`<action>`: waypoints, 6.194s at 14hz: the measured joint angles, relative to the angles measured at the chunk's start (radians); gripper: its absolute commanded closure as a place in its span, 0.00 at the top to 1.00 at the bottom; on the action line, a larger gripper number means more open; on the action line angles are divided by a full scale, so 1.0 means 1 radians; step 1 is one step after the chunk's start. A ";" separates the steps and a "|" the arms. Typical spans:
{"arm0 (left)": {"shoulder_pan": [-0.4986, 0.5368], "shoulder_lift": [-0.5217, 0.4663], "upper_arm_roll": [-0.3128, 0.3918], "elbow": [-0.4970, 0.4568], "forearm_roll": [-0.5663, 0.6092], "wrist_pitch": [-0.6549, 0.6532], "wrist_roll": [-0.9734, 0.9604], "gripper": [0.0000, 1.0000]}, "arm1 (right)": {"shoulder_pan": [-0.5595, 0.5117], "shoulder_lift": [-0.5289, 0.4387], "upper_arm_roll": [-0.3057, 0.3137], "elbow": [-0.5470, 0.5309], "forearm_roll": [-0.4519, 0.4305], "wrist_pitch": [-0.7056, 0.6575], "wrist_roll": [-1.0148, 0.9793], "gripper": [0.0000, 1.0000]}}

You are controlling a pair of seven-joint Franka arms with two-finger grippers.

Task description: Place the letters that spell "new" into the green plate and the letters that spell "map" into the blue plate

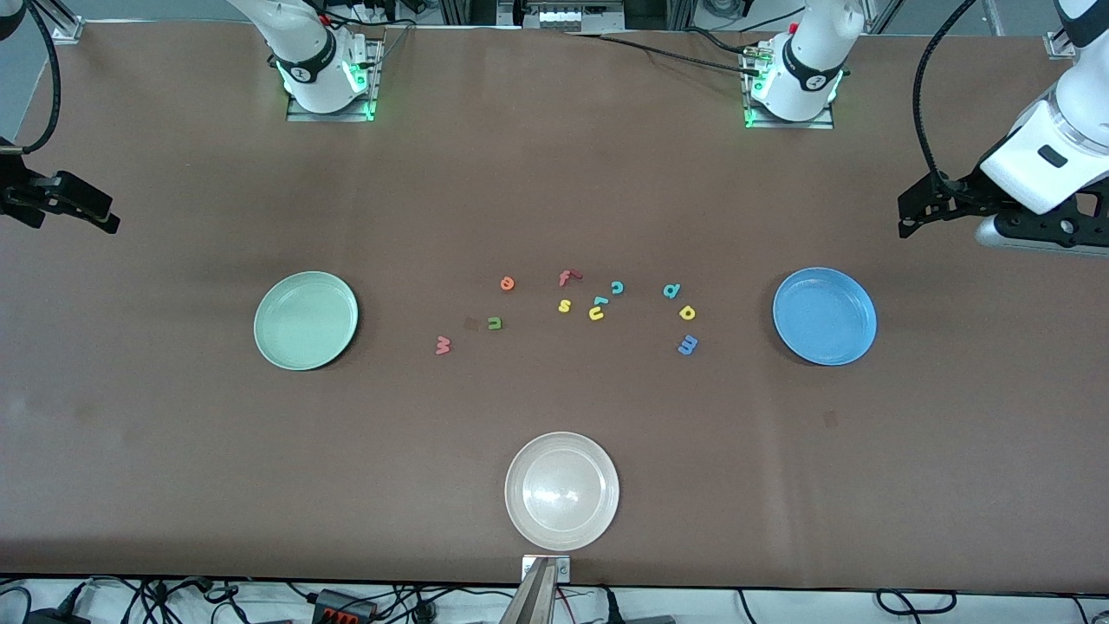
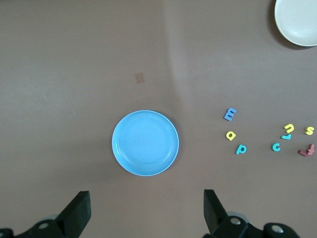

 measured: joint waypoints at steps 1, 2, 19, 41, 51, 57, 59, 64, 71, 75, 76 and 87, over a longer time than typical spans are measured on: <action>0.000 0.000 0.000 0.000 0.000 0.000 0.000 1.00 | 0.000 0.000 0.000 0.000 -0.001 0.000 0.000 1.00; 0.000 0.000 0.000 0.000 0.000 0.000 0.000 1.00 | 0.000 0.000 0.000 0.000 -0.002 0.000 0.000 1.00; -0.006 0.095 -0.024 -0.003 0.000 -0.060 0.000 1.00 | 0.200 0.275 0.018 -0.009 0.066 0.090 0.002 1.00; -0.261 0.619 -0.034 -0.243 -0.032 0.850 0.214 0.76 | 0.492 0.699 0.011 0.029 0.066 0.571 0.212 0.69; -0.265 0.630 -0.032 -0.241 -0.032 0.871 0.323 0.16 | 0.528 0.774 0.014 0.094 0.067 0.616 0.337 0.60; -0.213 0.511 -0.007 -0.200 -0.032 0.576 0.327 0.16 | 0.528 0.794 0.013 0.100 0.087 0.617 0.341 0.35; -0.144 0.465 -0.003 -0.202 -0.032 0.463 0.328 0.16 | 0.528 0.794 0.013 0.102 0.100 0.616 0.341 0.07; -0.017 0.475 0.000 -0.255 -0.032 0.418 0.333 0.20 | 0.526 0.794 0.011 0.108 0.110 0.614 0.342 0.00; -0.012 0.502 0.000 -0.280 -0.032 0.449 0.330 1.00 | 0.403 0.688 -0.015 0.105 0.109 0.429 0.243 0.00; -0.019 0.469 -0.020 -0.268 -0.032 0.429 0.325 1.00 | 0.314 0.592 -0.043 -0.041 0.105 0.415 0.151 0.00; -0.025 0.455 -0.030 -0.267 -0.032 0.418 0.307 1.00 | 0.313 0.566 -0.058 -0.085 0.101 0.416 0.133 0.00; -0.124 0.563 -0.154 -0.284 -0.032 0.684 -0.362 1.00 | 0.312 0.522 -0.108 -0.319 0.096 0.614 0.091 1.00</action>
